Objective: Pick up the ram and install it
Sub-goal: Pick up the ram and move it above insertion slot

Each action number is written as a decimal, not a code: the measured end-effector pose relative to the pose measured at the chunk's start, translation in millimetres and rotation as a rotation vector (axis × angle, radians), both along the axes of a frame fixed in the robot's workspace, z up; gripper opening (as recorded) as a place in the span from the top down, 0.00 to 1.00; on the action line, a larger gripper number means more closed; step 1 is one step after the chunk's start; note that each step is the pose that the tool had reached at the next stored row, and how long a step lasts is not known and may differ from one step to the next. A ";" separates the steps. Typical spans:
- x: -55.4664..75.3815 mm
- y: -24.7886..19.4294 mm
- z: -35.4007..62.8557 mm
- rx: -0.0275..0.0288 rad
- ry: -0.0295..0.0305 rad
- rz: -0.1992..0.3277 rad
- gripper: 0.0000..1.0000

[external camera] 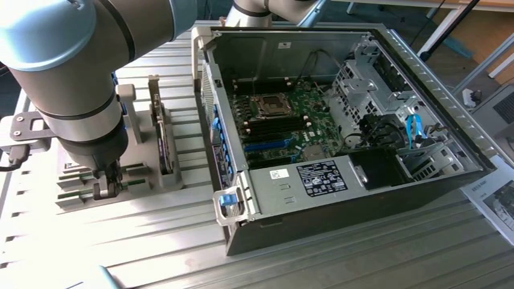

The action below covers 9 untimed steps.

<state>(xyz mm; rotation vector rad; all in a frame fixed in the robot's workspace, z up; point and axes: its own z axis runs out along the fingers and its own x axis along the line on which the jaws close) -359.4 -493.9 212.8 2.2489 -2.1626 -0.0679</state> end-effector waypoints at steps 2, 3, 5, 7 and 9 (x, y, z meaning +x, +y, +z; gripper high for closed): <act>0.0 0.6 0.0 0.0001 0.0000 0.000 0.75; 0.0 0.6 0.0 0.0000 0.0000 0.000 0.76; 0.0 0.6 0.0 0.0000 0.0000 0.000 0.84; 0.0 0.6 0.0 0.0000 0.0000 0.000 0.84; 0.0 0.6 -0.1 -0.0001 0.0002 0.000 0.84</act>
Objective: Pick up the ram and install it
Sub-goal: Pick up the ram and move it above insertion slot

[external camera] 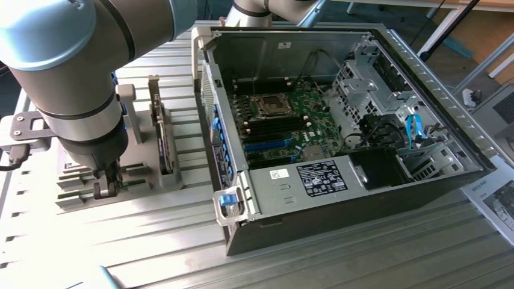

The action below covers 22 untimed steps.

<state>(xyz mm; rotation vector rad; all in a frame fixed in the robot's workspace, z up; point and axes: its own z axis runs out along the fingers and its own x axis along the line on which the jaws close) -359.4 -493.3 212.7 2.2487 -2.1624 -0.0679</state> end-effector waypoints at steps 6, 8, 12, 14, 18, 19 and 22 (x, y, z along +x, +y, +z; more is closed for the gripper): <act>0.0 0.0 -1.2 -0.0001 -0.0002 0.000 0.84; 0.0 0.0 -1.4 -0.0002 -0.0001 0.002 0.84; 0.0 0.0 -1.4 -0.0002 -0.0001 0.004 0.84; 0.0 0.0 -1.4 -0.0002 -0.0001 0.004 0.84; 0.1 0.0 -2.1 -0.0003 -0.0003 0.004 0.84; 0.1 0.0 -2.2 -0.0005 -0.0002 0.004 0.84; 0.0 0.0 -2.3 -0.0007 -0.0002 0.004 0.84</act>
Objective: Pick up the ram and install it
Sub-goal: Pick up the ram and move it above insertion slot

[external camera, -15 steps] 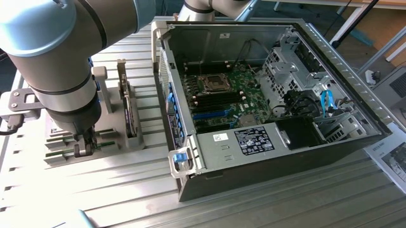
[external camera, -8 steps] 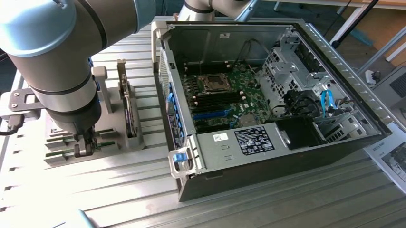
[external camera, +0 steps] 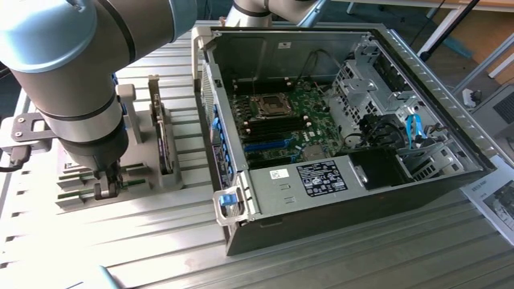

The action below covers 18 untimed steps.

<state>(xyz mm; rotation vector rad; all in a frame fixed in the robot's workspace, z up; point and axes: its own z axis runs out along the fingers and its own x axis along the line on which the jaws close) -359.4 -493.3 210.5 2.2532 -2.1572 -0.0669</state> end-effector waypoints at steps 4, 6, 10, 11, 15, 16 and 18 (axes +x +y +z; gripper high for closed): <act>0.0 0.1 -0.1 -0.0001 0.0000 0.000 0.85; 0.0 0.1 0.0 0.0000 0.0000 0.000 0.88; 0.0 0.1 0.0 0.0000 0.0000 0.000 0.88; 0.0 0.1 0.0 0.0000 -0.0001 0.000 0.88; 0.0 0.1 0.0 -0.0001 0.0000 0.000 0.88; 0.0 0.1 0.2 0.0000 0.0000 0.000 0.88; 0.0 0.1 1.9 0.0000 0.0000 0.000 0.88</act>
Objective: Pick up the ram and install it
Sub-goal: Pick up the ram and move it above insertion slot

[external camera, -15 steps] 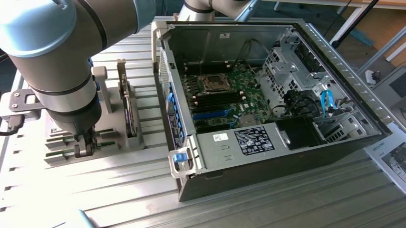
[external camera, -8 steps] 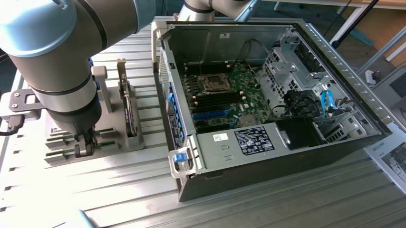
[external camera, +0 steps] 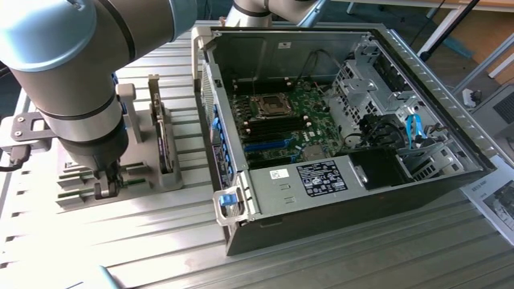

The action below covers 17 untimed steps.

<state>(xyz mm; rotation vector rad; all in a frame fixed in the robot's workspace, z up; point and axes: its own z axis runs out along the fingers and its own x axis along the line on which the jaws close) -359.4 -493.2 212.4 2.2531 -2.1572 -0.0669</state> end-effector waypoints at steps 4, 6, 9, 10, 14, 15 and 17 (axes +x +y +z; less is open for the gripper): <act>0.0 0.0 4.0 0.0000 -0.0001 0.000 0.88; 0.0 0.0 6.1 0.0000 -0.0001 0.000 0.88; 0.0 0.0 12.3 0.0000 -0.0001 0.000 0.88; 0.0 0.0 14.6 0.0001 -0.0001 0.000 0.88; 0.0 0.0 23.5 0.0000 0.0000 0.000 0.88; 0.0 0.0 25.7 0.0001 -0.0001 0.000 0.88; 0.0 0.0 30.5 0.0000 0.0000 0.000 0.88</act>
